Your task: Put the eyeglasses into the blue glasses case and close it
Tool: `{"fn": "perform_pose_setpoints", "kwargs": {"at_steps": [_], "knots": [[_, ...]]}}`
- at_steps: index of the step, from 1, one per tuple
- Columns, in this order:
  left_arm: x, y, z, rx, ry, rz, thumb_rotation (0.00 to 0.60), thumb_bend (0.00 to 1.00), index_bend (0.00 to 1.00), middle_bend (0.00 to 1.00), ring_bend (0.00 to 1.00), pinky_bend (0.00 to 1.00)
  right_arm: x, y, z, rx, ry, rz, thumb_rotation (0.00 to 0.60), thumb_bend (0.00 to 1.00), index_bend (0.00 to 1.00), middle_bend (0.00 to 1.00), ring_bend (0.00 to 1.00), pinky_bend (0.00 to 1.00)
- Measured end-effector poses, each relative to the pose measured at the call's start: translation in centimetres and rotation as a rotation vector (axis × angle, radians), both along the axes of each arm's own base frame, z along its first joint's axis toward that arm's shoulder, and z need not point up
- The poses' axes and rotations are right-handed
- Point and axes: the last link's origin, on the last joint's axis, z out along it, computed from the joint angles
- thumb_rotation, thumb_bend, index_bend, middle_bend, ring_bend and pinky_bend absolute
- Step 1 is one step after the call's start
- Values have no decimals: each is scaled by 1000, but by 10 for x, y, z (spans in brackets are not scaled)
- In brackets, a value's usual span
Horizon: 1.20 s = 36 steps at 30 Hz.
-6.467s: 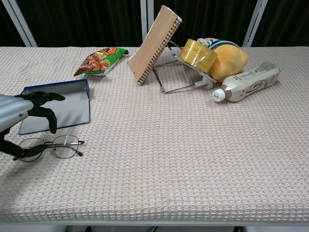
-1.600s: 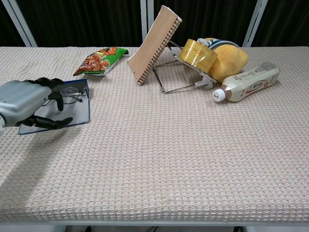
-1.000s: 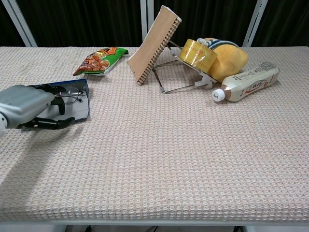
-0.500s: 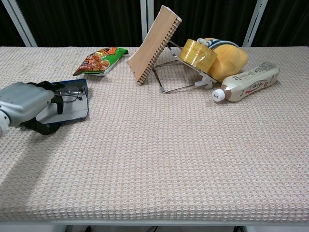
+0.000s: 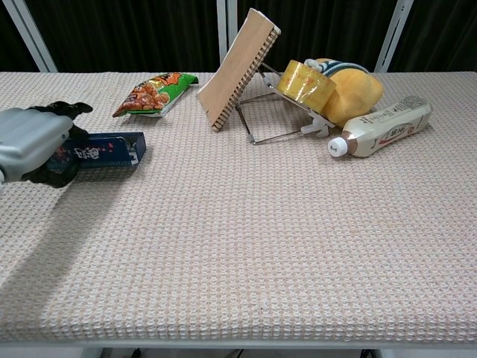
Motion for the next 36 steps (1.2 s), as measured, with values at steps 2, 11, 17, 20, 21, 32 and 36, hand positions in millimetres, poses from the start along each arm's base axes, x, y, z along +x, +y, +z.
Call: {"fn": "perform_pose_setpoints", "kwargs": {"at_steps": [2,11,17,20,21,32,36], "knots": [[2,-7,7,19,-2,-21,600,513,711,18,0,140,-1,0,1,-2,1,-1,600,364,0,0,0,0],[1,-13,24,45,51,-58,600,495,706,17,0,140,-2,1,-5,14,1,-10,600,364,0,0,0,0],[1,0,15,15,87,-59,600,492,648,5,0,140,-3,2,0,4,5,-19,600,364,0,0,0,0],[2,6,11,13,94,-61,600,491,637,4,0,140,-3,2,0,7,7,-21,600,363,0,0,0,0],[2,7,9,12,97,-63,600,490,631,4,0,140,-3,2,-1,8,8,-22,600,363,0,0,0,0],[15,20,-4,-8,164,-106,600,412,155,0,0,141,-3,-2,-6,25,10,-29,600,363,0,0,0,0],[20,24,-7,4,140,-119,600,352,16,0,0,142,-3,-2,-5,19,12,-30,600,364,0,0,0,0]]}}
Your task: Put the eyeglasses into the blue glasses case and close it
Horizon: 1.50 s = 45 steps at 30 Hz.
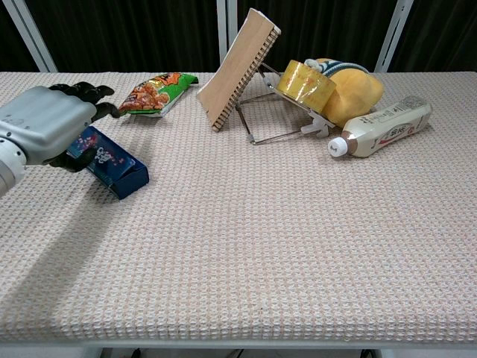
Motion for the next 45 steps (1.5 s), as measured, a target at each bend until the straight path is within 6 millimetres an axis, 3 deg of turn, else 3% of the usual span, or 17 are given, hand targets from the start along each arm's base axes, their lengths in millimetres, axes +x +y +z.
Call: {"fn": "perform_pose_setpoints", "kwargs": {"at_steps": [7,14,22,31,38,45], "knots": [[5,6,-10,23,-53,-19,600,180,0,0,0,143,-1,1,2,-10,-2,-2,600,364,0,0,0,0],[2,7,-6,63,-81,-13,600,97,0,0,0,143,-2,1,2,-9,-5,-2,600,363,0,0,0,0],[-1,6,12,70,-102,-30,600,91,0,0,0,142,-1,1,2,-10,-5,6,600,363,0,0,0,0],[-24,20,63,-105,90,-139,600,92,0,0,0,137,1,2,3,-9,1,6,600,364,0,0,0,0],[-25,30,54,-330,220,-266,600,92,0,0,0,137,5,0,2,-5,10,16,600,364,0,0,0,0],[-22,52,48,-376,280,-322,600,92,3,0,0,137,8,-1,3,3,23,17,600,363,0,0,0,0]]}}
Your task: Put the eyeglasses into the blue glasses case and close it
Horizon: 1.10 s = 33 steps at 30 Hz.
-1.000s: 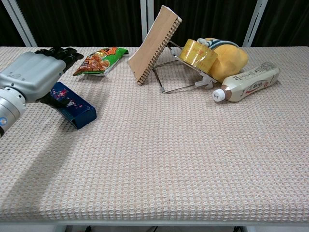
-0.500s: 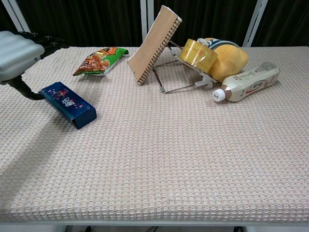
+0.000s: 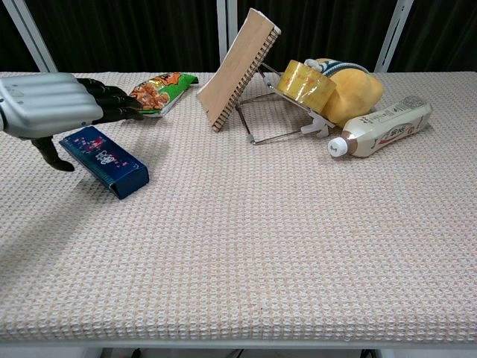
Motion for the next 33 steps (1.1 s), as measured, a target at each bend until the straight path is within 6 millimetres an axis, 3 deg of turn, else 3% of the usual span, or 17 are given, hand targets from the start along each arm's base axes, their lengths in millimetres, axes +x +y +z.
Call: {"fn": "perform_pose_setpoints", "kwargs": {"at_steps": [9,17,22,28,30,33], "knots": [[3,13,-8,-61,72,-7,600,92,169,0,0,137,0,-2,-1,12,6,-7,600,363,0,0,0,0],[-1,11,-12,-72,48,7,600,136,537,0,0,137,-2,-2,-4,17,7,-18,600,364,0,0,0,0],[1,9,-14,-78,-2,13,600,201,692,0,0,137,-2,-2,-5,16,7,-19,600,363,0,0,0,0],[-1,9,-14,-81,-6,14,600,207,662,0,0,137,-2,-2,-6,21,7,-21,600,364,0,0,0,0],[-2,9,-14,-82,4,15,600,205,566,0,0,138,-2,-1,-6,19,7,-24,600,364,0,0,0,0],[-3,8,-14,-86,12,15,600,201,322,0,0,137,-3,-1,-6,19,8,-27,600,366,0,0,0,0]]}}
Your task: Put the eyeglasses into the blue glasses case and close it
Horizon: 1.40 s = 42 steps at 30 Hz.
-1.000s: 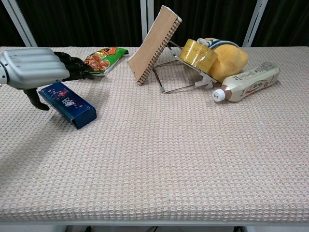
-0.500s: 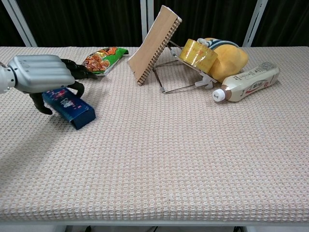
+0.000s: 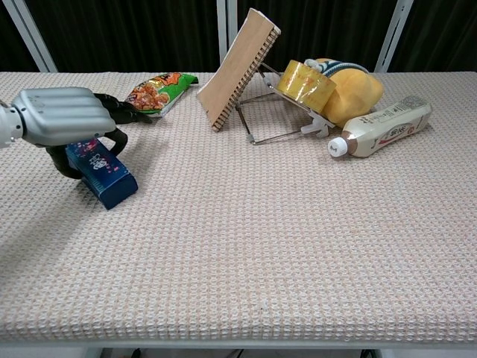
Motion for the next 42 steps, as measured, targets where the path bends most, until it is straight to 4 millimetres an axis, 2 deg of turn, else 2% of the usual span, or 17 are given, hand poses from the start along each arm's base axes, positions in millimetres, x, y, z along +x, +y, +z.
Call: {"fn": "perform_pose_setpoints", "kwargs": {"at_steps": [2,5,16,19,24,26,29,31,32,35,38,42], "knots": [[0,0,0,1,7,-4,600,200,160,0,0,137,0,0,0,1,0,-2,600,368,0,0,0,0],[1,-1,1,6,10,-7,600,200,68,0,0,137,0,0,0,1,-1,-2,600,369,0,0,0,0],[0,-7,13,26,2,20,600,194,55,0,0,138,1,0,2,-3,-4,7,600,369,0,0,0,0],[0,-12,22,44,-28,36,600,180,56,0,0,139,2,0,4,-10,-5,12,600,369,0,0,0,0],[0,-27,48,133,-185,110,599,175,55,0,0,146,1,3,9,-31,-13,14,600,368,0,0,0,0],[-4,-37,63,190,-271,154,514,174,55,0,0,146,0,4,10,-36,-14,15,600,364,0,0,0,0],[-16,-59,85,288,-395,221,228,174,56,0,0,143,-2,7,8,-36,-17,13,600,356,0,0,0,0],[-28,-76,98,355,-459,266,100,165,55,0,0,135,-4,10,6,-31,-13,11,600,349,0,0,0,0],[-38,-89,105,402,-490,297,56,159,55,0,0,132,-5,12,5,-28,-10,8,600,347,0,0,0,0],[-63,-127,120,504,-533,372,3,156,55,0,0,129,-6,17,5,-30,-12,5,600,342,0,0,0,0],[-81,-164,127,560,-544,430,0,156,55,0,0,128,-7,21,5,-26,-13,4,600,342,0,0,0,0],[-88,-189,128,551,-535,450,0,160,55,0,0,128,-5,21,1,-14,-18,12,600,341,0,0,0,0]]}}
